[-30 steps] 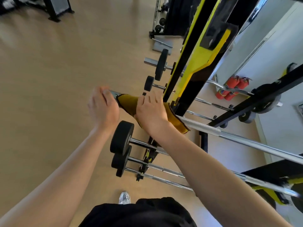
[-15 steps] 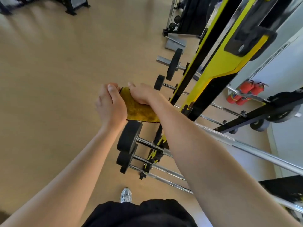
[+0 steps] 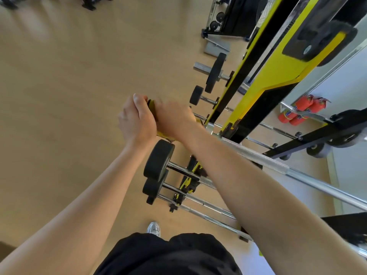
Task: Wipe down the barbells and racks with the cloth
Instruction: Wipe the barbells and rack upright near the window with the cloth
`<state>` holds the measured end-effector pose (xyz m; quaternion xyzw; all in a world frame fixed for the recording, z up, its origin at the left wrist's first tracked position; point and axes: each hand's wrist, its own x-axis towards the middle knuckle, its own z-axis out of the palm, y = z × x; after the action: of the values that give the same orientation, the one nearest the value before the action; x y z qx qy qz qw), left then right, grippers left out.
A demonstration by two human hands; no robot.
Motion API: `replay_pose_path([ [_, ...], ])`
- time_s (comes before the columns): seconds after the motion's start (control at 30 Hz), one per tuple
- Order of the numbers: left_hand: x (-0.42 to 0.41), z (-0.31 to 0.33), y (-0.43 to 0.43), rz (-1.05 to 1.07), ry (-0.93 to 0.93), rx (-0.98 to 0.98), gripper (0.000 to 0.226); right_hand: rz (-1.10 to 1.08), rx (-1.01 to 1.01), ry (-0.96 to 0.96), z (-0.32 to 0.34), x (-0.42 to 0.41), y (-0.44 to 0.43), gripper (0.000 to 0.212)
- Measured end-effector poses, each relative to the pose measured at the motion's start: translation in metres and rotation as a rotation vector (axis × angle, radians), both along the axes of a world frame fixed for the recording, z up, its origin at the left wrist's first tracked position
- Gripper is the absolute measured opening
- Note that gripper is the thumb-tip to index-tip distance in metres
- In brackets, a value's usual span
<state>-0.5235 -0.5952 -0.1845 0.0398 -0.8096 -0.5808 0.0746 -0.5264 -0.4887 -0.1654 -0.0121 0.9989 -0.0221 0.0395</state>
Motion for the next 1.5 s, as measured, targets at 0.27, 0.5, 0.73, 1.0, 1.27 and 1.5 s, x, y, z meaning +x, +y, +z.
replay_pose_path([
  [0.27, 0.004, -0.011, -0.006, -0.047, -0.064, 0.110, 0.051, -0.168, -0.469, -0.393, 0.018, -0.028, 0.021, 0.092],
  [0.5, -0.008, -0.016, 0.001, 0.024, -0.073, 0.090, 0.050, 0.185, 0.061, 0.098, -0.011, 0.005, 0.008, 0.062],
  [0.73, -0.008, -0.016, 0.001, 0.022, -0.071, 0.035, 0.062, -0.197, -0.297, -0.084, 0.007, -0.012, 0.000, 0.059],
  [1.0, -0.007, -0.012, 0.002, 0.004, -0.062, 0.006, 0.057, -0.237, -0.044, -0.055, 0.004, 0.031, -0.001, 0.043],
  [1.27, -0.012, -0.018, 0.007, -0.134, 0.020, -0.481, 0.037, -0.112, 0.184, -0.119, 0.002, 0.037, 0.030, 0.057],
  [1.5, 0.001, -0.019, 0.009, -0.166, 0.016, -0.421, 0.035, -0.246, 0.068, -0.169, 0.010, 0.043, 0.027, 0.055],
])
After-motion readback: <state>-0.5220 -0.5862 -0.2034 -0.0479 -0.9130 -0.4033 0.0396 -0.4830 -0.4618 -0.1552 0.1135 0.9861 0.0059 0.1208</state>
